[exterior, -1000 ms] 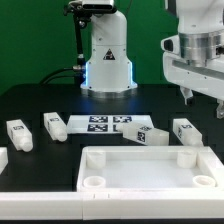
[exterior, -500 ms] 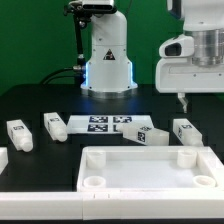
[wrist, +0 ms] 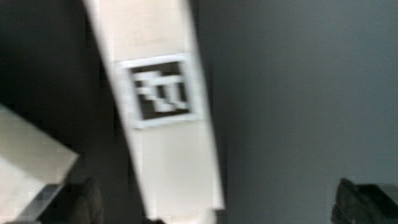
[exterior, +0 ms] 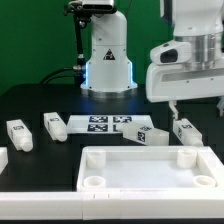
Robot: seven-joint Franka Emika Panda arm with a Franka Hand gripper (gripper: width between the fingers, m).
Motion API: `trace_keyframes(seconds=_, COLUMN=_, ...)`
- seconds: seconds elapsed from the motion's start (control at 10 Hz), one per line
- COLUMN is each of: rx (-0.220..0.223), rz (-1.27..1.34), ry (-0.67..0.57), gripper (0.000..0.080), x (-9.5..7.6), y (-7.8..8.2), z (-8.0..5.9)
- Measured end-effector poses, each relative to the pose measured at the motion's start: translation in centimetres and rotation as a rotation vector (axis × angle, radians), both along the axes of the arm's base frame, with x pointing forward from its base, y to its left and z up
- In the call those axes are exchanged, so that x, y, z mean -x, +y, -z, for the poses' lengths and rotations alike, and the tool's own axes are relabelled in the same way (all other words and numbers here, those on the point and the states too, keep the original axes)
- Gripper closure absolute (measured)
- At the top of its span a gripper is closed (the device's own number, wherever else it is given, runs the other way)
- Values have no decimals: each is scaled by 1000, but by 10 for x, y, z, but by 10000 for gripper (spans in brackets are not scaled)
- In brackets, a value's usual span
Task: Assemble desk
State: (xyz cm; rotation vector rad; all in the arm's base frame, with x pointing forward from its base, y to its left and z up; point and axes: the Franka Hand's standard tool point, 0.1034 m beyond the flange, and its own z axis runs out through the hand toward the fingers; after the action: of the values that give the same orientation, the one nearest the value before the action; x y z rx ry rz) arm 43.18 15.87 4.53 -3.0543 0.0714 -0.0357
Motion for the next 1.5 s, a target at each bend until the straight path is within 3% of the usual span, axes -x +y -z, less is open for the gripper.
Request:
trace_keyframes(seconds=0.3, rx=39, rz=-16, ry=-40, gripper=151, x=14, y=-1, z=29)
trace_keyframes(seconds=0.5, rx=47, rz=-13, ry=-50, gripper=151, x=16, y=-2, z=37)
trace_keyframes(seconds=0.6, rx=47, rz=-14, ry=-50, gripper=151, x=15, y=-2, z=37)
trace_keyframes(seconds=0.8, rx=47, rz=-13, ry=-50, gripper=404, x=16, y=-2, z=37)
trace_keyframes(seconds=0.9, rx=47, rz=-14, ry=-50, gripper=404, x=15, y=-2, z=37)
trace_keyframes(seconds=1.0, rx=46, rz=-34, ry=-51, gripper=521, x=16, y=0, z=36)
trace_keyframes(seconds=1.3, rx=56, rz=-342, ry=-126, gripper=521, x=20, y=16, z=18)
trace_keyframes(seconds=1.5, rx=75, rz=-490, ry=-148, gripper=521, x=21, y=13, z=20)
